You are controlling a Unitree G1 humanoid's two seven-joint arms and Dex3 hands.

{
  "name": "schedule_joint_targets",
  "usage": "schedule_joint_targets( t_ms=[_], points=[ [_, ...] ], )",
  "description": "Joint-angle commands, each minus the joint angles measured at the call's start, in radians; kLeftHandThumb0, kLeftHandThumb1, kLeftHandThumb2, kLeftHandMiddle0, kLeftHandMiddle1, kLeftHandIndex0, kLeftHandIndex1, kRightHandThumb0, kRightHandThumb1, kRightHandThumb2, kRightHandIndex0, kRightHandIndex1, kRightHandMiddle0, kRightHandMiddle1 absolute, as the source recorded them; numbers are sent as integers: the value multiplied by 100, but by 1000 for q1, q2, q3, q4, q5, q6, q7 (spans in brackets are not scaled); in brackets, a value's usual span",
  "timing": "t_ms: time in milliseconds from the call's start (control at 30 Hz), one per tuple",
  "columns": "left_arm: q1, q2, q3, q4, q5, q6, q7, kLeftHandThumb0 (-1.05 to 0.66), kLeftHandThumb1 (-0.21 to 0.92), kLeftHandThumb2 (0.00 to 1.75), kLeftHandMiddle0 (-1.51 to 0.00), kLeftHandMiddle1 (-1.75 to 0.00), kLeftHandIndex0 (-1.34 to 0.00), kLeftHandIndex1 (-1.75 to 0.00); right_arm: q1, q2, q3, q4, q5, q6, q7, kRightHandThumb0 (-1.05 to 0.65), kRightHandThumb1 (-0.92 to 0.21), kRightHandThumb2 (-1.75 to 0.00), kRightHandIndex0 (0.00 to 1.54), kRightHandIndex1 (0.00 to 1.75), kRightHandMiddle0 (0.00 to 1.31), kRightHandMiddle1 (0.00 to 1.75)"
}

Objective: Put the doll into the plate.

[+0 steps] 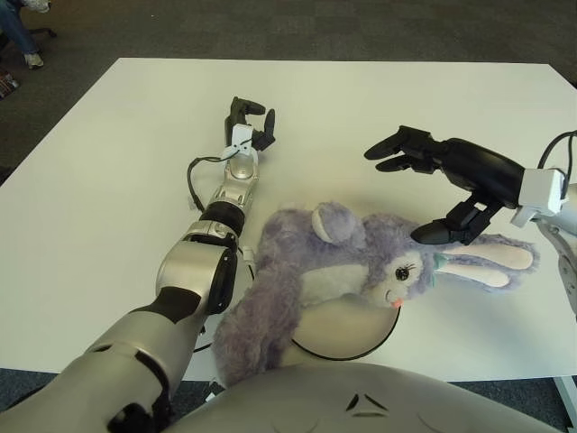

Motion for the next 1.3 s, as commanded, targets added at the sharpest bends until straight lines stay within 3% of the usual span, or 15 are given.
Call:
schedule_joint_targets(
  t_ms=[0,333,633,767,900,1033,1133,1200,1267],
  points=[
    [-14,-1,4,-1,0,-9,-8,-38,73,78,-95,-174,-31,-175,-75,1,-32,94,-16,-45,-31,-61,-33,-84,25,32,0,83],
    [-5,8,-8,-2,16,-16,-4,-38,74,78,-93,-172,-31,-175,-113,5,6,112,-189,-27,-167,-48,-27,-93,32,30,0,93],
    [43,2,3,-81,1,-30,-5,-38,73,78,-95,-172,-31,-175,-93,78,-5,132,-236,-14,-267,-39,-32,-99,31,28,0,89],
    [85,4,5,-160,-8,-26,-24,-38,73,78,-96,-174,-31,-175,-88,180,-13,212,-203,-11,-329,-40,-38,-97,33,31,0,93],
    [125,3,8,-240,-16,-11,-43,-38,74,77,-95,-174,-31,-175,-89,261,-38,247,-176,0,-387,-42,-43,-94,30,43,3,107],
    [161,2,9,-308,-22,-4,-57,-37,74,77,-95,-175,-30,-175,-95,326,-64,269,-163,-18,-442,-42,-46,-92,29,73,12,117],
    [187,-1,10,-357,-24,1,-65,-37,75,76,-96,-175,-30,-175,-105,369,-80,304,-149,-54,-474,-40,-47,-93,40,104,23,127],
    [202,-3,10,-384,-25,8,-70,-37,75,76,-96,-175,-30,-175,-117,388,-88,337,-136,-82,-487,-39,-48,-94,45,115,26,131],
    [216,-5,10,-408,-24,14,-74,-37,75,75,-95,-175,-30,-175,-135,405,-96,383,-120,-113,-494,-20,-52,-90,54,130,32,141]
  ],
)
